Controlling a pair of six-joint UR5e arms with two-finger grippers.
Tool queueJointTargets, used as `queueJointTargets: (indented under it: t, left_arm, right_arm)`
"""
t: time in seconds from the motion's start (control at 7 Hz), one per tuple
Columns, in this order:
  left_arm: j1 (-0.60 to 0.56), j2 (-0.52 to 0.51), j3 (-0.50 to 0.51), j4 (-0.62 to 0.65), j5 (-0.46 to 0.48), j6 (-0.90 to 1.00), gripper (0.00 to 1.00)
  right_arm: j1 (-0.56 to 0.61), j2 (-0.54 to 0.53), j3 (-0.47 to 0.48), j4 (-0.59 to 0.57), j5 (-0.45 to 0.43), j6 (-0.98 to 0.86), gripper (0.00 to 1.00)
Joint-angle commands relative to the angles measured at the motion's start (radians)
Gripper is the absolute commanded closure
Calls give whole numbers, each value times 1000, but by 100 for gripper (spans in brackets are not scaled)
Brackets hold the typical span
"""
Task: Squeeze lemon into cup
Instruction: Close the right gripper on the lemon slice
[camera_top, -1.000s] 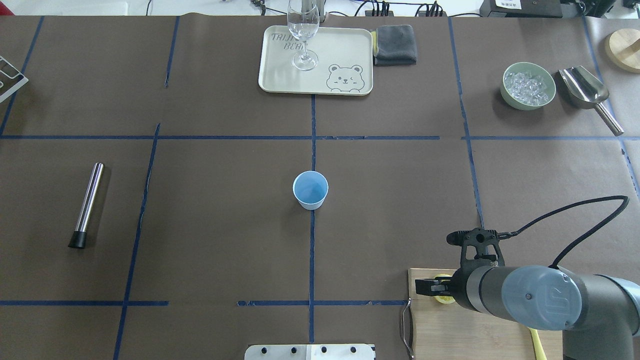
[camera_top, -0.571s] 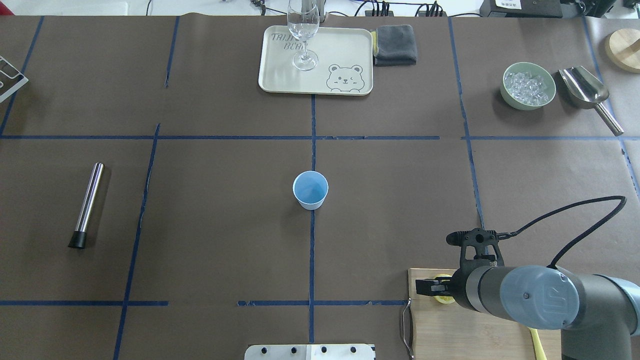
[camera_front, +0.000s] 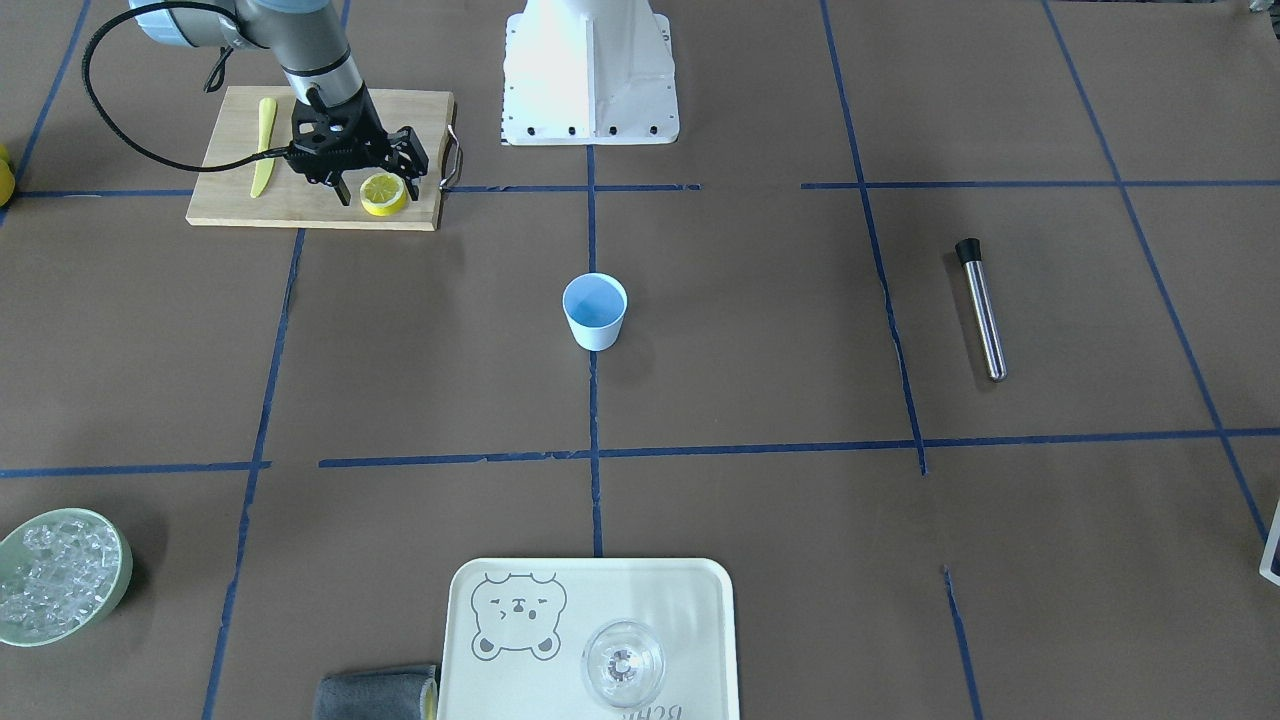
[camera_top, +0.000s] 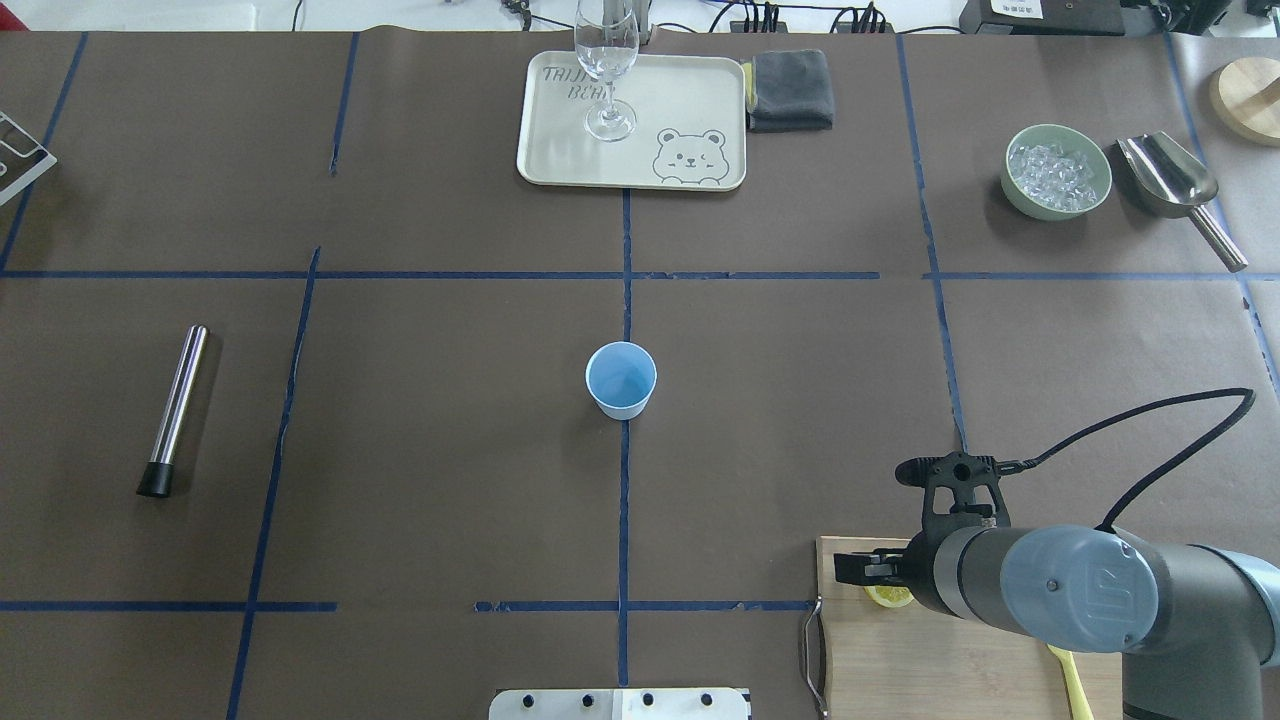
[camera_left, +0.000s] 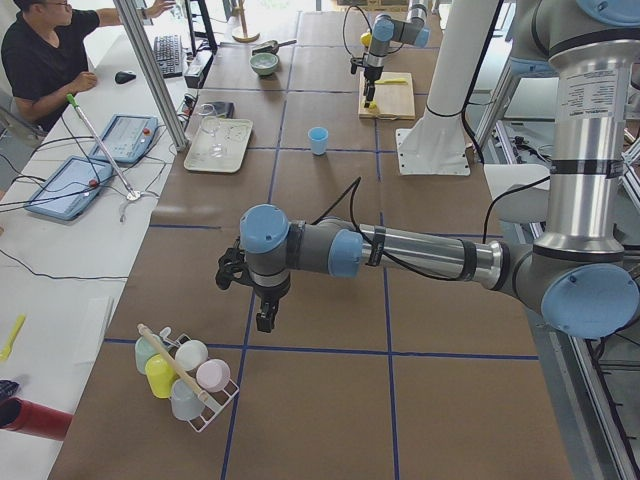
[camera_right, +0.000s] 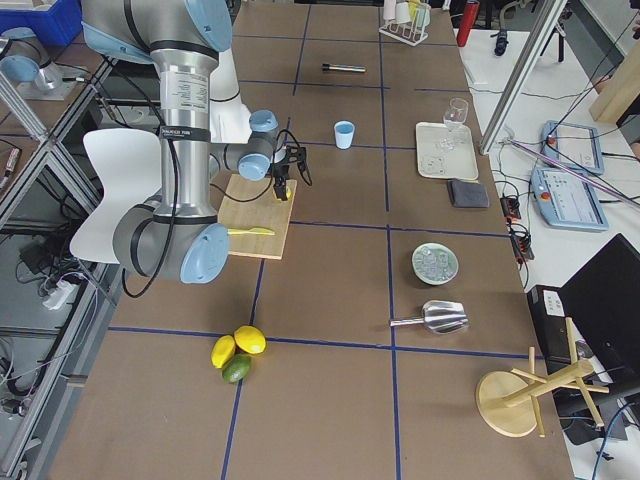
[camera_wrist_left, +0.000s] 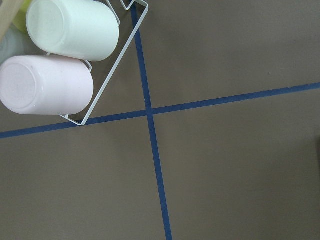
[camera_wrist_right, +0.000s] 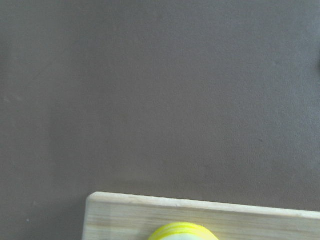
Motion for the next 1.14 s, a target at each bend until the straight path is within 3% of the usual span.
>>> queueJointTargets:
  t: [0.0, 0.14, 1.0]
  left_arm:
    - [0, 0, 0, 0, 0, 0, 0]
    - [0, 0, 0, 0, 0, 0, 0]
    - [0, 0, 2, 0, 0, 0, 0]
  right_arm:
    - [3, 0, -1, 0, 0, -1, 3]
    - [4, 2, -3, -2, 2, -1, 8]
    - [1, 11, -9, -2, 2, 1, 8]
